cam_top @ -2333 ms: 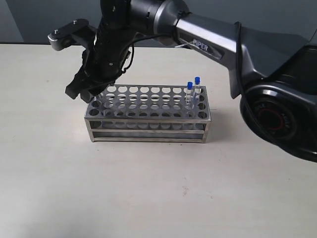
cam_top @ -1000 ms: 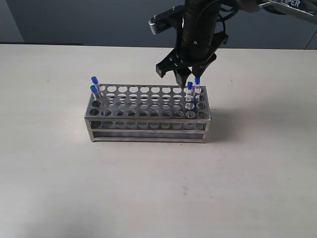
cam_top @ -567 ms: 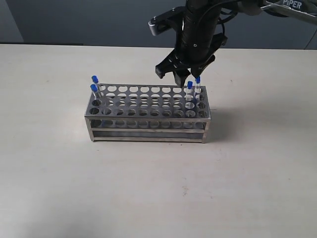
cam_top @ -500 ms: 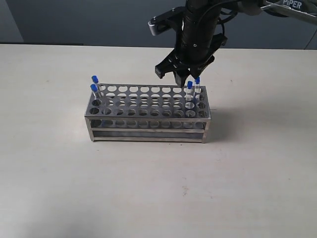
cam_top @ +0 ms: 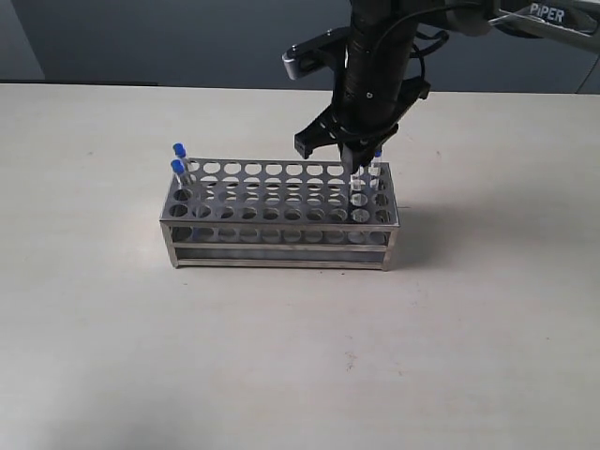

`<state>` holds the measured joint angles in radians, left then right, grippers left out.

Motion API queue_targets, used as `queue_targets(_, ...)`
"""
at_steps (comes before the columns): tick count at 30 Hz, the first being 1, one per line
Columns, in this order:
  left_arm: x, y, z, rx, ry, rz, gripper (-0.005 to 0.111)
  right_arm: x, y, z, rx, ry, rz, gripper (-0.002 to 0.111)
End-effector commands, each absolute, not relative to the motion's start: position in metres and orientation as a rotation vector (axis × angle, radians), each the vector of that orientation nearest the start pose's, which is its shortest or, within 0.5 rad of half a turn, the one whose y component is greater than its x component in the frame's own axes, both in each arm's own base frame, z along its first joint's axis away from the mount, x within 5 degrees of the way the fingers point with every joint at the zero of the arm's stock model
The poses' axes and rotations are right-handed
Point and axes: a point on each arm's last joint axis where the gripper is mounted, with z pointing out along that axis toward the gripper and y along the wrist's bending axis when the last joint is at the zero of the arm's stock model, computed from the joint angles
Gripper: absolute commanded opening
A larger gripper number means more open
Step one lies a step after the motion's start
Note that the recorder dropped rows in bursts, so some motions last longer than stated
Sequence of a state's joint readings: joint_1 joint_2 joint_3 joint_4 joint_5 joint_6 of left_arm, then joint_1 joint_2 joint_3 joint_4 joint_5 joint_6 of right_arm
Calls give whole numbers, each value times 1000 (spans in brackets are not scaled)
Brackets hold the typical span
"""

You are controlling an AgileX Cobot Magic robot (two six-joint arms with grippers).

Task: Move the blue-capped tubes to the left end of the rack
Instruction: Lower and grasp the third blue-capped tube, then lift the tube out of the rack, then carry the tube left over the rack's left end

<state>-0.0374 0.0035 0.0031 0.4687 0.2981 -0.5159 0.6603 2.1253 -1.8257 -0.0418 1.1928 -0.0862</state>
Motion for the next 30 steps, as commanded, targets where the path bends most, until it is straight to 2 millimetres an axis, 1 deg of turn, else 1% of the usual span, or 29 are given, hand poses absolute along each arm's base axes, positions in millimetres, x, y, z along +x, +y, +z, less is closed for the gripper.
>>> queue_targets(1,55,9,190,-113,1739,34,1,360,269,225,-1076,2716,16,9)
queue_targets(3,55,9,190,-113,1739,34,1,360,267,229,-1078,2701,-5,-1)
queue_targets(9,55,9,190,-113,1739,34,1,353,262,266,-1042,2620,29,-1)
queue_targets(13,55,9,190,-113,1739,34,1,346,259,283,-1035,2590,42,-1)
queue_targets(15,55,9,190,-113,1739,34,1,339,263,292,-1070,2557,53,-1)
queue_targets(16,55,9,190,-113,1739,34,1,334,268,299,-1095,2526,63,-1)
queue_targets(19,55,9,190,-113,1739,34,1,326,281,312,-1141,2456,85,-1)
queue_targets(20,55,9,190,-113,1739,34,1,322,290,319,-1163,2412,100,-1)
queue_targets(21,55,9,190,-113,1739,34,1,320,294,323,-1170,2388,114,-1)
queue_targets(23,55,9,190,-115,1741,33,1,312,309,328,-1248,2303,161,-1)
queue_targets(24,55,9,190,-115,1741,33,1,307,321,327,-1300,2259,207,-1)
queue_targets(25,55,9,190,-115,1741,33,1,305,325,326,-1331,2240,225,-1)
queue_targets(28,55,9,190,-115,1741,33,1,297,345,314,-1423,2205,307,-1)
queue_targets(30,55,9,190,-115,1741,33,1,293,358,307,-1476,2172,330,-1)
